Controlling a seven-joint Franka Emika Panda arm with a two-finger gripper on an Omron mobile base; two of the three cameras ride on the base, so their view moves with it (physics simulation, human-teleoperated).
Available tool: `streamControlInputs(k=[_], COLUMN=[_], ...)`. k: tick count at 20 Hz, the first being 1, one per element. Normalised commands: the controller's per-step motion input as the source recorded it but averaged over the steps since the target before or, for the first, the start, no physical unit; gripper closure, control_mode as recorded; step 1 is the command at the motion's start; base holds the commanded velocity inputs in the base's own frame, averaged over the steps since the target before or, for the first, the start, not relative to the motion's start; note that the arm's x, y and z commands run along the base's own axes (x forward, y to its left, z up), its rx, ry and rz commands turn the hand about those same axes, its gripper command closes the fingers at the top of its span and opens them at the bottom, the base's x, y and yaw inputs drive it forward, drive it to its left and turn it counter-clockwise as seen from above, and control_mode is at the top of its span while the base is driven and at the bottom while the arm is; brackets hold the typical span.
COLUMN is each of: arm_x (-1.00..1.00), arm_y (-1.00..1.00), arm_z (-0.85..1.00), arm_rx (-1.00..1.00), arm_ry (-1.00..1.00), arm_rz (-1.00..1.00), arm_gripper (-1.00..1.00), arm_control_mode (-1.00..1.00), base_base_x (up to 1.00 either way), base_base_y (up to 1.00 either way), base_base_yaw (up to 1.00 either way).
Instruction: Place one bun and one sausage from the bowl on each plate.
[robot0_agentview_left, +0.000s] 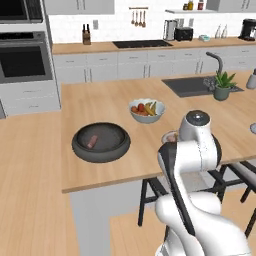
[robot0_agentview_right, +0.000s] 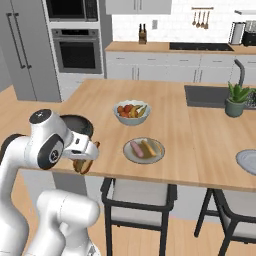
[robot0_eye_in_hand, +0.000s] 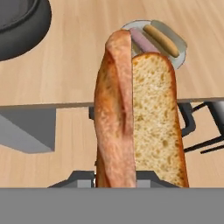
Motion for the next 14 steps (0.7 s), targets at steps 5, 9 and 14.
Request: streamControlInputs(k=[5,9,14], arm_x=[0.00,0.00,0.00], arm_y=[0.00,0.00,0.00], arm_z=[0.00,0.00,0.00], arm_rx=[0.00,0.00,0.00], arm_ry=[0.00,0.00,0.00], arm_rz=[0.00,0.00,0.00], arm_gripper=[1.00,1.00,1.00], arm_control_mode=[1.00,1.00,1.00], base_base_x=[-0.33,0.31,0.44], base_base_y=[-0.87,-0.99,-1.00], base_base_yaw=[-0.08,0.00,0.00])
